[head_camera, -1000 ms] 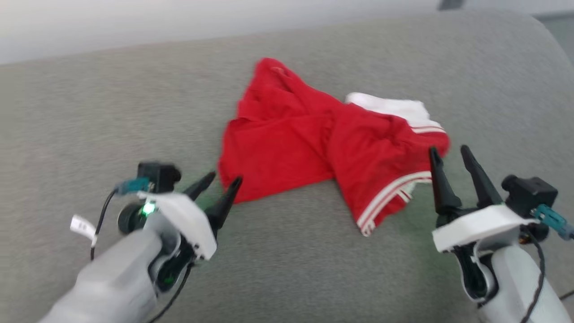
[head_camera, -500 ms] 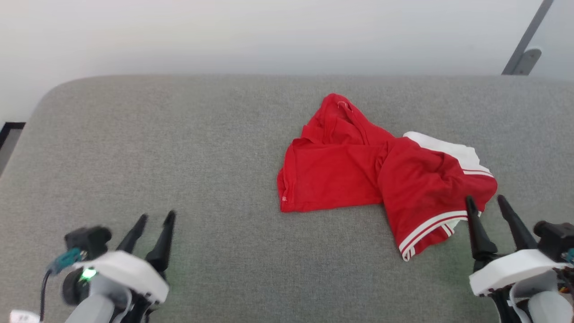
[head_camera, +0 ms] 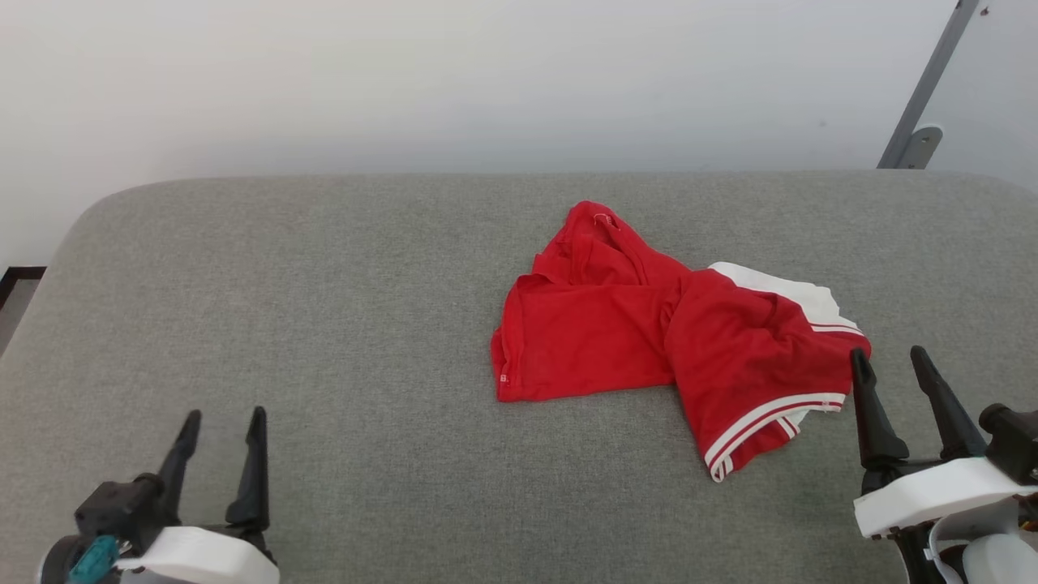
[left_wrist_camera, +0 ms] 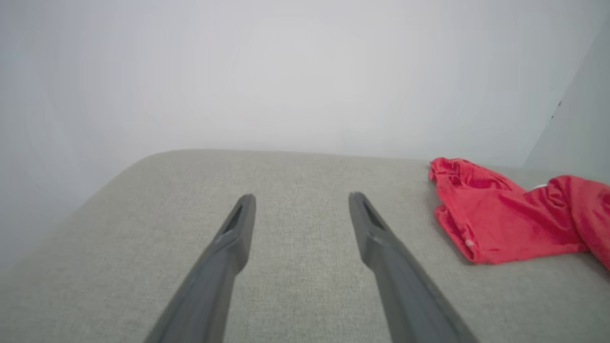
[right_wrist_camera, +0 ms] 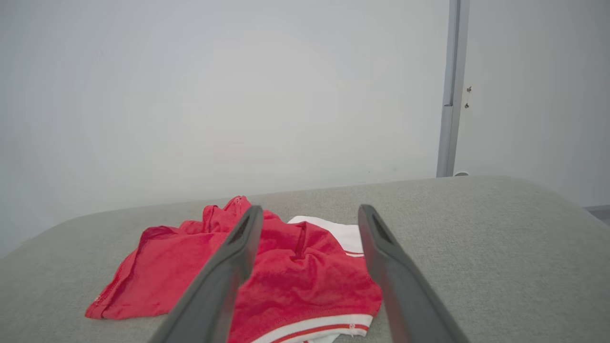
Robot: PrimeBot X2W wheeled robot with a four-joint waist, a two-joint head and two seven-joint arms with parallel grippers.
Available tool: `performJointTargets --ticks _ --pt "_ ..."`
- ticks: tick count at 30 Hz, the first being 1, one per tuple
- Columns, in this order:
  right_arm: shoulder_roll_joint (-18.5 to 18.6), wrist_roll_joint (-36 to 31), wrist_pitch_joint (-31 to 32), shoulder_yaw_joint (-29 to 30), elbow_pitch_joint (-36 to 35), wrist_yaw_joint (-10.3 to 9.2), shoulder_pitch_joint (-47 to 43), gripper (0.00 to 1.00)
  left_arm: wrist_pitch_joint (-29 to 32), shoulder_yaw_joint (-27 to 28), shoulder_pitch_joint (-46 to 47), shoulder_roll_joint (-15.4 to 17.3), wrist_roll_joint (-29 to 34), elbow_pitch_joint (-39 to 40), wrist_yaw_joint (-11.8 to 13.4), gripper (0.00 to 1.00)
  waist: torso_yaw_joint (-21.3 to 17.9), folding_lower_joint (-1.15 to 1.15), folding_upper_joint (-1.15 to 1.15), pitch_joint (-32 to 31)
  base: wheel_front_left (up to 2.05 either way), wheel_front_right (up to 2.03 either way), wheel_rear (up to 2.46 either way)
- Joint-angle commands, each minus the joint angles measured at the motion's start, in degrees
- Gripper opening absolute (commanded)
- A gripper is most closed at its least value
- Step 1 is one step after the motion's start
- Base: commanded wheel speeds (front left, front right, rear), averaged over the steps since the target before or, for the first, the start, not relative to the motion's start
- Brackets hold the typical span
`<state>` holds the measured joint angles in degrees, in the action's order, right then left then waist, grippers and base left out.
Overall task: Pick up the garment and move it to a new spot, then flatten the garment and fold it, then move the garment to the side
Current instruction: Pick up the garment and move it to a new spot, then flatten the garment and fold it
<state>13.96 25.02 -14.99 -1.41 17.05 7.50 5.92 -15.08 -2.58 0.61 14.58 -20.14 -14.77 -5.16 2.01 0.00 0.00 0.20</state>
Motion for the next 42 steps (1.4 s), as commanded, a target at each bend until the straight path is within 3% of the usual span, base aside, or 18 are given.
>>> performJointTargets --ticks 1,6,14,26,33,42 --pt "-0.43 -0.6 -0.28 0.31 -0.64 -0.01 -0.49 1.0 -0.11 1.22 -0.96 -0.51 1.59 1.24 -0.18 1.0 -0.1 0.0 0.0 -0.03 0.0 0.0 0.0" --pt "-1.36 -1.56 -0.28 1.72 -3.59 -0.02 -1.06 1.0 -0.11 5.09 -3.54 -3.82 6.97 6.12 -1.34 1.0 -0.27 0.0 0.0 -0.08 0.0 0.0 0.0" --pt "-2.25 -2.35 -0.28 3.51 -4.46 -0.01 -1.62 1.0 -0.11 6.81 -5.61 -6.22 8.53 4.49 -2.3 1.0 -0.6 0.0 0.0 0.01 0.0 0.0 0.0" --pt "-2.15 -2.75 -0.28 2.45 -3.05 -0.01 -1.3 1.0 -0.11 6.38 -5.69 -6.27 7.51 5.24 -2.41 1.0 -0.54 0.0 0.0 0.24 0.0 0.0 0.0" --pt "1.73 -3.73 2.03 0.0 -0.33 -0.02 2.89 1.0 -0.12 5.63 -4.56 -7.73 7.11 5.74 -2.42 1.0 0.16 0.0 0.0 2.13 0.0 0.0 0.0" --pt "13.05 -2.17 14.61 -4.12 7.11 -0.02 17.29 1.0 -0.12 3.43 -0.31 -9.58 6.5 4.44 -2.41 1.0 2.6 0.0 0.0 8.46 0.0 0.0 0.0"
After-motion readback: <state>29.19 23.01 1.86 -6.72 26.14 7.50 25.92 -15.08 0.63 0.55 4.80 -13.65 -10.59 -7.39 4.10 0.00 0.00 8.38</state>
